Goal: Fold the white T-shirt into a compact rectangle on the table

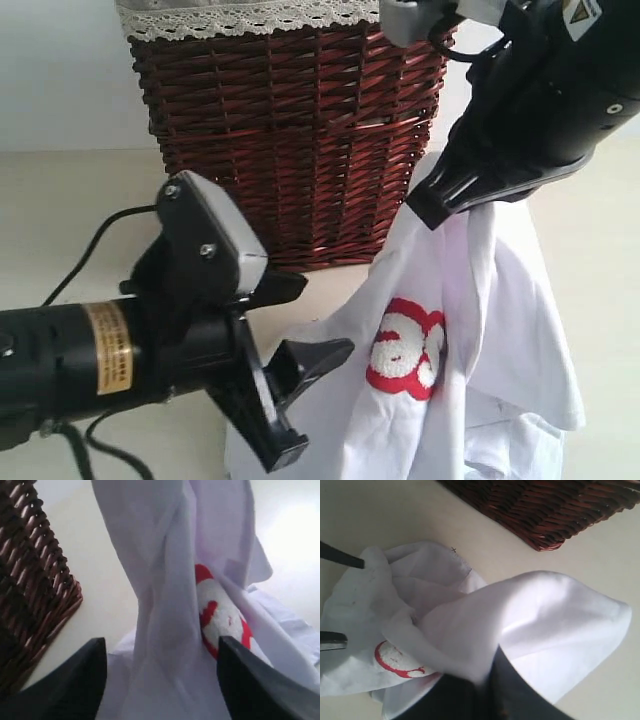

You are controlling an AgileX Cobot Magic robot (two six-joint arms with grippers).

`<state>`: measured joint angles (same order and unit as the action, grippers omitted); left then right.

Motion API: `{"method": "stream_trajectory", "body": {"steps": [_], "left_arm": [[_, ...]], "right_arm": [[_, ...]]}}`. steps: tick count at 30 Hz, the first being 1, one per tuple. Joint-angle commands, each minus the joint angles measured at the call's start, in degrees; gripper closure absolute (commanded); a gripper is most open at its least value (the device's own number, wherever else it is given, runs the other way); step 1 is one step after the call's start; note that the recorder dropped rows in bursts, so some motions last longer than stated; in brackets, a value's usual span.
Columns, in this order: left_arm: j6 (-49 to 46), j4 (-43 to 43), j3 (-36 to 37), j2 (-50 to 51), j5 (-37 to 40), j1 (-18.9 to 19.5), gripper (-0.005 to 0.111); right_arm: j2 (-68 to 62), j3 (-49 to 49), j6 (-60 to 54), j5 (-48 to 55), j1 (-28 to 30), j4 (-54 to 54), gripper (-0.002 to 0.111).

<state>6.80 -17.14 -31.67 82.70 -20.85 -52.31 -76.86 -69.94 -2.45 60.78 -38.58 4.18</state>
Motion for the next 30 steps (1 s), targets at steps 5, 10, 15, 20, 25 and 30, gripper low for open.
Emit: {"method": "stream_trajectory", "body": {"steps": [5,10,15,20,25,30], "left_arm": [[4.70,-8.73,-7.42,4.97,-3.41,-0.31,0.045],[3.85,-12.24,-8.08,9.30,-1.02,1.19,0.045],[5.50,-11.84,-8.08,10.06,4.28,4.27,0.049],[5.21,-12.99,-8.08,9.82,15.09,4.34,0.089],[4.63,-13.62,-8.08,8.76,22.17,4.25,0.107],[4.08,-14.05,-8.48,1.54,30.68,4.25,0.107]], "right_arm": [[0.44,-0.31,-0.48,1.13,-0.02,0.41,0.108],[0.44,-0.31,-0.48,1.23,-0.02,0.66,0.108],[0.44,-0.31,-0.48,1.23,-0.02,0.66,0.108],[0.44,-0.31,-0.48,1.20,-0.02,0.79,0.108],[0.44,-0.31,-0.48,1.38,-0.02,1.47,0.108],[0.44,-0.31,4.61,5.21,-0.02,10.10,0.108]]}}
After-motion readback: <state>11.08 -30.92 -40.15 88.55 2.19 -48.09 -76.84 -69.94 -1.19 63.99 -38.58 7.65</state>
